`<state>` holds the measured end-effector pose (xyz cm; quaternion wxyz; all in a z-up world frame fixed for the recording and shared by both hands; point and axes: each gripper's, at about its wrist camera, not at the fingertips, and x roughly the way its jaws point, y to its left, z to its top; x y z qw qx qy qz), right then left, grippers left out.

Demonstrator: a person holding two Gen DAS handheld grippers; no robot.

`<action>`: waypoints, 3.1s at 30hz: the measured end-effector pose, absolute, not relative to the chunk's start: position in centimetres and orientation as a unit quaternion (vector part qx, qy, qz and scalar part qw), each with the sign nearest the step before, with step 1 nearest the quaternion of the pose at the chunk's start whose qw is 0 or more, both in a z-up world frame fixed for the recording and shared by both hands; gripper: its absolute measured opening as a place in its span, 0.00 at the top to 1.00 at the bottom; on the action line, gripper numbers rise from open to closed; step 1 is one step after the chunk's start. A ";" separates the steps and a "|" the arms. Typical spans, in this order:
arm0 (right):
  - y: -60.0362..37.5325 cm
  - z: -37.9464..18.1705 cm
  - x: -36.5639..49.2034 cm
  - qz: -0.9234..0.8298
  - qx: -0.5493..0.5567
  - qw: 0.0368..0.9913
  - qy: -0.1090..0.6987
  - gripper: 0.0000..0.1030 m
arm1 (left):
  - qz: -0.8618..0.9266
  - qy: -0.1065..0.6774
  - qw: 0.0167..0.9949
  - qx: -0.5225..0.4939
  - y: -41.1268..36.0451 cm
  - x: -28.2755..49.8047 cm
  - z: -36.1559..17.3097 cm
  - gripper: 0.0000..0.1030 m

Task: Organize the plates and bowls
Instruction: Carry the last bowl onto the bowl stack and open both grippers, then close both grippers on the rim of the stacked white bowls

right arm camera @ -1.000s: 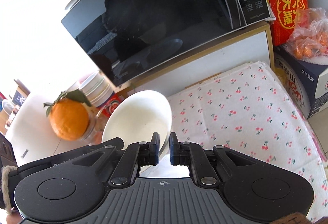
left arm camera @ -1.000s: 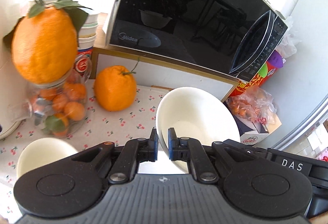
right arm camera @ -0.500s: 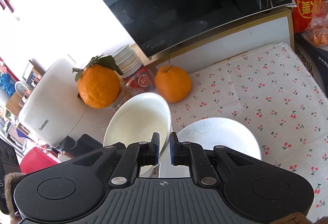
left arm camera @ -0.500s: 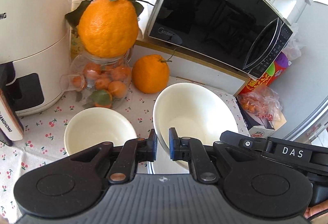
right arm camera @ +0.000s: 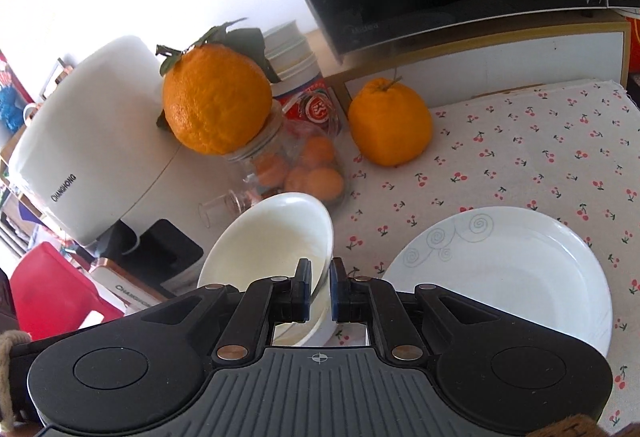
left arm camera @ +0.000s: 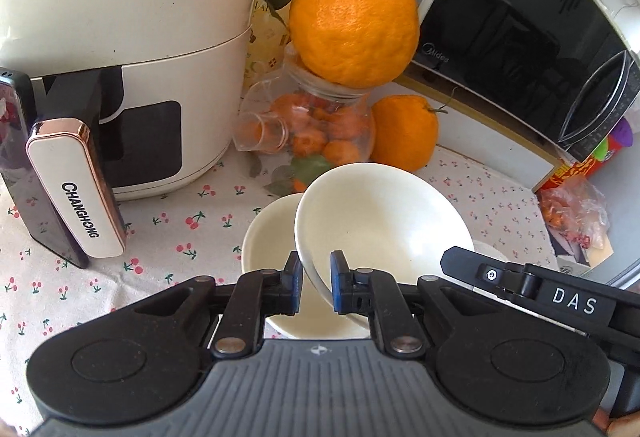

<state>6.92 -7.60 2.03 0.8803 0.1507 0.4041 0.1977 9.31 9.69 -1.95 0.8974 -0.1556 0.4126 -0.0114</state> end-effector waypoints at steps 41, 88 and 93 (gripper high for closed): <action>-7.9 1.5 7.6 0.259 0.048 0.901 0.346 0.22 | -0.109 0.335 0.936 0.021 9.7 7.0 -4.0 0.02; -4.3 -2.9 10.6 0.303 0.071 0.873 0.377 0.60 | -0.198 0.333 0.919 0.074 8.6 8.0 -8.2 0.01; -4.1 -3.1 10.5 0.299 0.064 0.873 0.379 0.63 | -0.197 0.335 0.918 0.076 8.8 8.1 -8.1 0.02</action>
